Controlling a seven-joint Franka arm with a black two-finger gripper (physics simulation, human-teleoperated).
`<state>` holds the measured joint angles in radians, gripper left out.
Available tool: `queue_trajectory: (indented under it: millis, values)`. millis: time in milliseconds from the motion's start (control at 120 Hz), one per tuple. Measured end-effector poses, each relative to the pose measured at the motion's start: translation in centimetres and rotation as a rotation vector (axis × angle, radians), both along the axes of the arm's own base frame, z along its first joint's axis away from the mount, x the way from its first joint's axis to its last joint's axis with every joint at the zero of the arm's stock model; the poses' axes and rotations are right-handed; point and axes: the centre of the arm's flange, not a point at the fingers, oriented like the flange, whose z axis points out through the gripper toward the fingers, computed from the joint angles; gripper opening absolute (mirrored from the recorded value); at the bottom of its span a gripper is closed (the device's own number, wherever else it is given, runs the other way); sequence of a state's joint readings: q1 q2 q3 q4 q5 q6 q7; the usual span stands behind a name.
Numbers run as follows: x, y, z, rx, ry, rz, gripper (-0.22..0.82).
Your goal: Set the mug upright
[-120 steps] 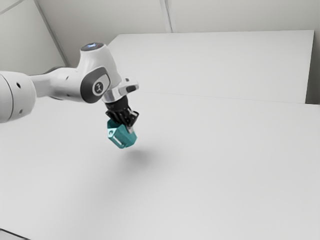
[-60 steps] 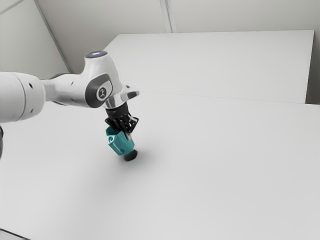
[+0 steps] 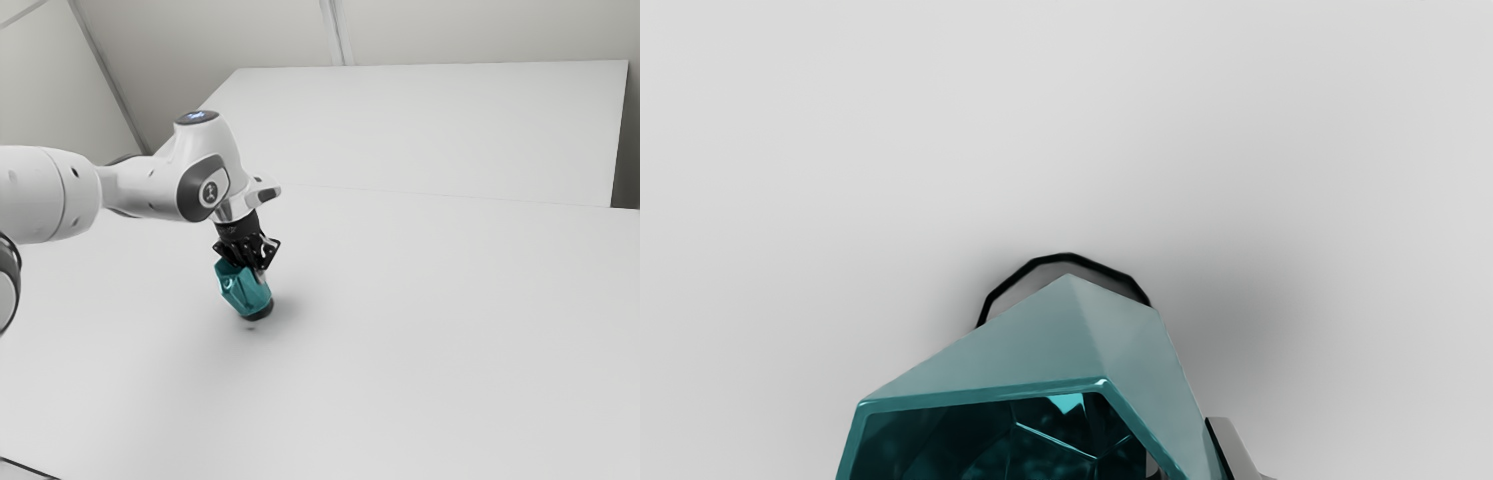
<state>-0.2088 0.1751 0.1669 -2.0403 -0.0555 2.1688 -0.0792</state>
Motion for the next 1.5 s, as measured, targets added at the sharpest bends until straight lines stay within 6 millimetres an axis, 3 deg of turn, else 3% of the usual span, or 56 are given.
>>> queue_trajectory:
  millis: [258,508,942,1275,1375,1500]
  values:
    - [0.2,0.0,-0.6,-0.011,0.001,0.014,-0.14]
    - [0.3,0.3,-0.8,-0.024,-0.008,0.028,-0.05]
    - [0.3,0.0,3.3,-0.038,-0.079,0.015,0.23]
    - [0.6,0.2,10.2,-0.047,-0.186,-0.014,0.39]
    - [0.5,0.8,13.1,-0.050,-0.230,-0.036,0.46]
    - [0.8,1.8,18.2,-0.016,-0.286,-0.080,0.51]
